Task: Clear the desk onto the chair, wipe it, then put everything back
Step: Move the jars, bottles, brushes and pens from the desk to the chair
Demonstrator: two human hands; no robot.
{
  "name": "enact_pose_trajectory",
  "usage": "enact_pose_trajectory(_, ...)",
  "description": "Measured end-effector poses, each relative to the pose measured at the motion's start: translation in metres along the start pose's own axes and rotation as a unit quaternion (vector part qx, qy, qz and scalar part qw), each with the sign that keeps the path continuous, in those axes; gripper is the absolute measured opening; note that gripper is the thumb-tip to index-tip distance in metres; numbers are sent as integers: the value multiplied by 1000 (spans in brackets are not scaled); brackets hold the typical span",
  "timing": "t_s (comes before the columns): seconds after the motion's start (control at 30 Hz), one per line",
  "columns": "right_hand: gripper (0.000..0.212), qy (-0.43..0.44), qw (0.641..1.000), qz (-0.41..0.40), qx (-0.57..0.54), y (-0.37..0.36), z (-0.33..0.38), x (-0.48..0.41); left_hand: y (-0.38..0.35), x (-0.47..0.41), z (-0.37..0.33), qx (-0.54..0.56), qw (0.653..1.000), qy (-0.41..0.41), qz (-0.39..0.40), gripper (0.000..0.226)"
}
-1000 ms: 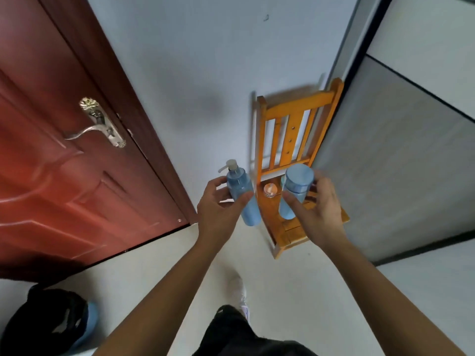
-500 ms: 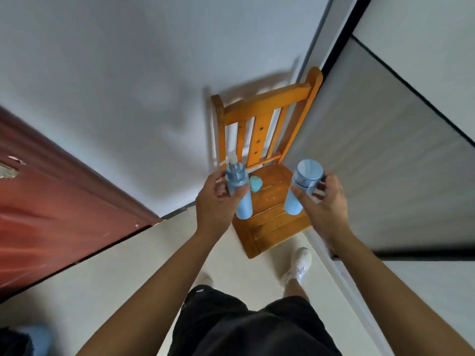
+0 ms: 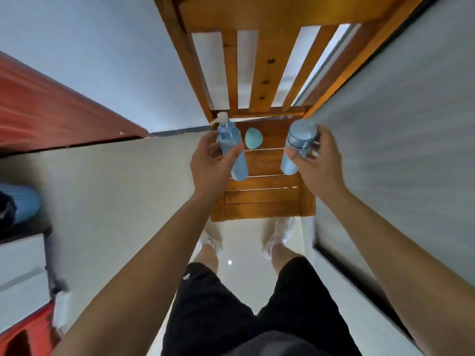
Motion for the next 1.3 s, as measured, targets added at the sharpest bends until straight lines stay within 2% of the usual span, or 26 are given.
enact_pose_trajectory(0.27, 67, 4, 1000, -12, -5, -49, -79, -72, -88, -57, 107, -8, 999, 39, 32, 50)
enact_pose_trajectory(0.47, 66, 4, 999, -36, -16, -60, -118, -109, -145, -104, 124, -50, 995, -18, 88, 53)
enact_pose_trajectory(0.6, 66, 16, 998, -49, -30, -70, -125, -125, -164, -123, 136, -47, 994, -19, 95, 55)
enact_pose_trajectory(0.97, 73, 16, 1000, 9, 19, -94, -136, -125, -165, -103, 156, -121, 982, -75, 120, 61)
enact_pose_trajectory(1.1, 84, 36, 999, 28, 27, -94, -135, -123, -163, -98, 156, -148, 977, -83, 128, 60)
enact_pose_trajectory(1.2, 92, 49, 997, 23, 47, -88, -136, -113, -152, -91, 156, -153, 975, -81, 137, 66)
enact_pose_trajectory(1.3, 91, 55, 993, -3, 101, -76, -137, -94, -132, -76, 147, -154, 976, -83, 133, 67)
Point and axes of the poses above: each hand's wrist, its own x-axis away from the middle knuckle, its own y-axis out of the back of the hand, z = x × y, the point moved 9 cm from there along -x, towards the middle knuckle, and after that the axes turned 15 degrees about x, right-handed, at the moved point
